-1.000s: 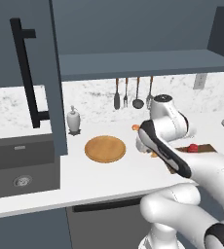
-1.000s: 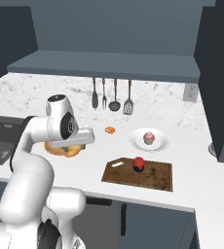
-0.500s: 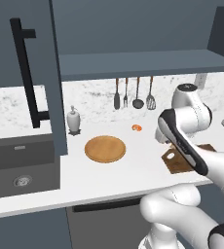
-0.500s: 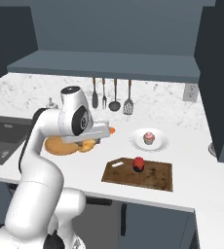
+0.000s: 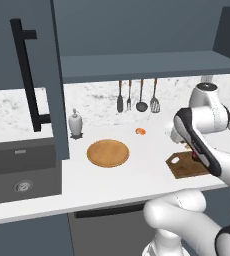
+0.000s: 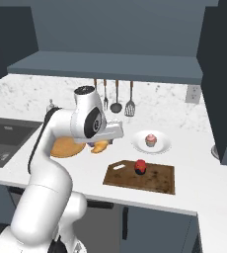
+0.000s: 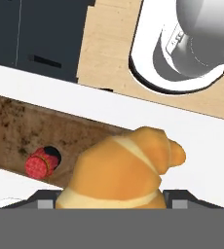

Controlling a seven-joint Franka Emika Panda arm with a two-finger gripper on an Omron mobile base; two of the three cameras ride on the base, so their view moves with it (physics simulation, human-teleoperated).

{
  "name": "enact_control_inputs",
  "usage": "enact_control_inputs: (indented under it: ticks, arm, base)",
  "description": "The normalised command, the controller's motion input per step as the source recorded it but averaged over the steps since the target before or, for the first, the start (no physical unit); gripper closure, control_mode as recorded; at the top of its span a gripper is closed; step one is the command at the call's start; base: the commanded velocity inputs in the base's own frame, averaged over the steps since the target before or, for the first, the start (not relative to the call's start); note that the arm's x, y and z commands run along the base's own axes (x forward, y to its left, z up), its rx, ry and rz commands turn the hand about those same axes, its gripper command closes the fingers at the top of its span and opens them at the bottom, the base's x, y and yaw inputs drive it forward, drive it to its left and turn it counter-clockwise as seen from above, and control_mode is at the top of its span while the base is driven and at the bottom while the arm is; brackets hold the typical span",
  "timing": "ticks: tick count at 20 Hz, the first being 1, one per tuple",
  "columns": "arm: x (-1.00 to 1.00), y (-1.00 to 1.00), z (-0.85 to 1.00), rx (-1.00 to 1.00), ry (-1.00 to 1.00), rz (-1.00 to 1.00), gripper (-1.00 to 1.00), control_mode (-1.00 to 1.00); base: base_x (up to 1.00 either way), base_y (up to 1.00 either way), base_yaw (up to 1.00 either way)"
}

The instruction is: From the different types of pastries on the counter, select a croissant and place it on the cutting board. Then retrieve a jar of jam from the cabinet and place it alongside the croissant on the cutting board.

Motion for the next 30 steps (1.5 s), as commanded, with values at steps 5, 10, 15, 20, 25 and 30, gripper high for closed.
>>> enact_control_inputs:
  ticks: [5, 10, 15, 20, 25, 30]
  arm:
    - [0.00, -0.70, -0.15, 0.00, -0.25, 0.00, 1.00, -1.00]
    - [0.01, -0.06, -0.30, 0.00, -0.07, 0.00, 1.00, -1.00]
    - [0.04, 0.00, -0.62, 0.00, 0.09, 0.00, 1.00, -1.00]
    - [0.03, -0.02, -0.24, 0.00, 0.09, 0.00, 1.00, -1.00]
    - [0.06, 0.00, -0.78, 0.00, 0.17, 0.00, 1.00, -1.00]
    - [0.48, -0.05, -0.09, 0.00, 0.00, 0.00, 1.00, -1.00]
  base:
    - [0.00, 0.00, 0.00]
    - [0.00, 0.00, 0.00]
    - [0.00, 0.00, 0.00]
    - [0.00, 0.00, 0.00]
    - [0.00, 0.00, 0.00]
    - [0.00, 0.00, 0.00]
